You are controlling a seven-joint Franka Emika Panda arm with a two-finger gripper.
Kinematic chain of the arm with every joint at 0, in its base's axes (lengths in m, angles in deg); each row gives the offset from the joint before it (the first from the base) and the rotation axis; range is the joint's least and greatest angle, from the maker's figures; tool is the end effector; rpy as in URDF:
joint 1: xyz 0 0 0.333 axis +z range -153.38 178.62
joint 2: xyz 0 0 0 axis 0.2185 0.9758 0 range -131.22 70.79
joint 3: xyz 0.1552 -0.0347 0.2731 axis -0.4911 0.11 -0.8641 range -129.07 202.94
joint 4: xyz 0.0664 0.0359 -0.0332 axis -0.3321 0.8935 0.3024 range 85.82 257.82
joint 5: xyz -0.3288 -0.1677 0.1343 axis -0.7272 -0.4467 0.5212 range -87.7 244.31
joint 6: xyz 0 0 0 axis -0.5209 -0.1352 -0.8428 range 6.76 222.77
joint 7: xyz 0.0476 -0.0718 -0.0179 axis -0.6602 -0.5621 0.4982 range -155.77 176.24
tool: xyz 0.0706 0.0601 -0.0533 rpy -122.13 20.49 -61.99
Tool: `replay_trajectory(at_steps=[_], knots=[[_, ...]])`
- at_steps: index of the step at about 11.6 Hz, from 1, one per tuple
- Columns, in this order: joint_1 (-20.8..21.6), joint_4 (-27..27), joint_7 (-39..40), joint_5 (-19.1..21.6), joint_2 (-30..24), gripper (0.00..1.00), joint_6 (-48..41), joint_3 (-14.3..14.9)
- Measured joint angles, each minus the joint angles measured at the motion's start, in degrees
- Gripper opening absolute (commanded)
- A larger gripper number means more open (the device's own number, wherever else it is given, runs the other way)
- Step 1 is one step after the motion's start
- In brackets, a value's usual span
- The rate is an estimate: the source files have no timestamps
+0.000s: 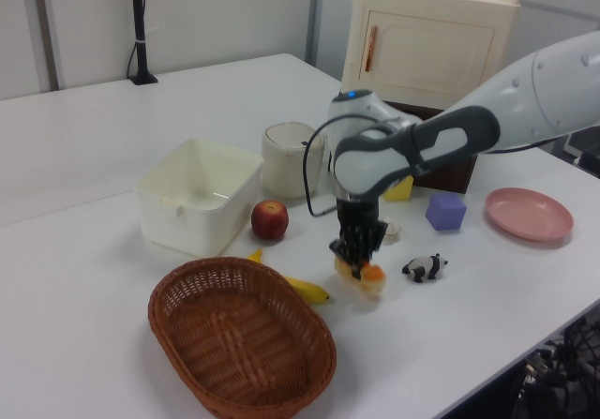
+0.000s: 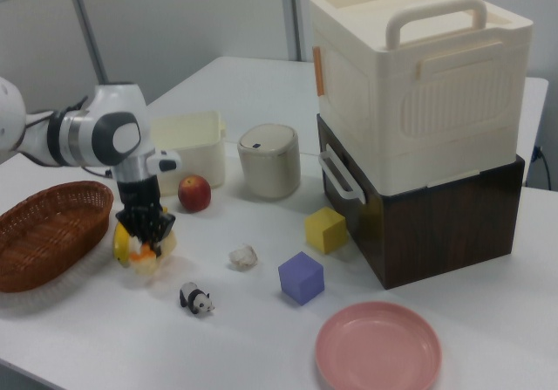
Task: Put the bread in the basket
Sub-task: 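Lower the gripper onto the bread roll and close on it, then lift the bread roll and carry it over the wicker basket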
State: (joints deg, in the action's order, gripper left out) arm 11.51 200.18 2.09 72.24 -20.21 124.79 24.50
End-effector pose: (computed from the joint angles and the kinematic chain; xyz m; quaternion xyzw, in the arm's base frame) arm 0.5445 0.1011 0.3363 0.9934 0.0563 -0.0904 0.0418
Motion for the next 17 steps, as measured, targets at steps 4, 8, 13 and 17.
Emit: replay_trajectory(at_steps=[4, 8, 13, 17], knots=[[-0.10, -4.02, -0.01, 0.02, -4.39, 0.04, 0.00, -0.08], [0.69, -4.03, -0.35, 2.31, -7.02, 0.05, 0.00, -4.86], [6.38, -3.97, -2.81, 2.57, -7.30, 0.09, 0.00, -8.43], [15.09, -6.39, -5.27, 2.56, -4.76, 1.00, 0.00, -8.57]])
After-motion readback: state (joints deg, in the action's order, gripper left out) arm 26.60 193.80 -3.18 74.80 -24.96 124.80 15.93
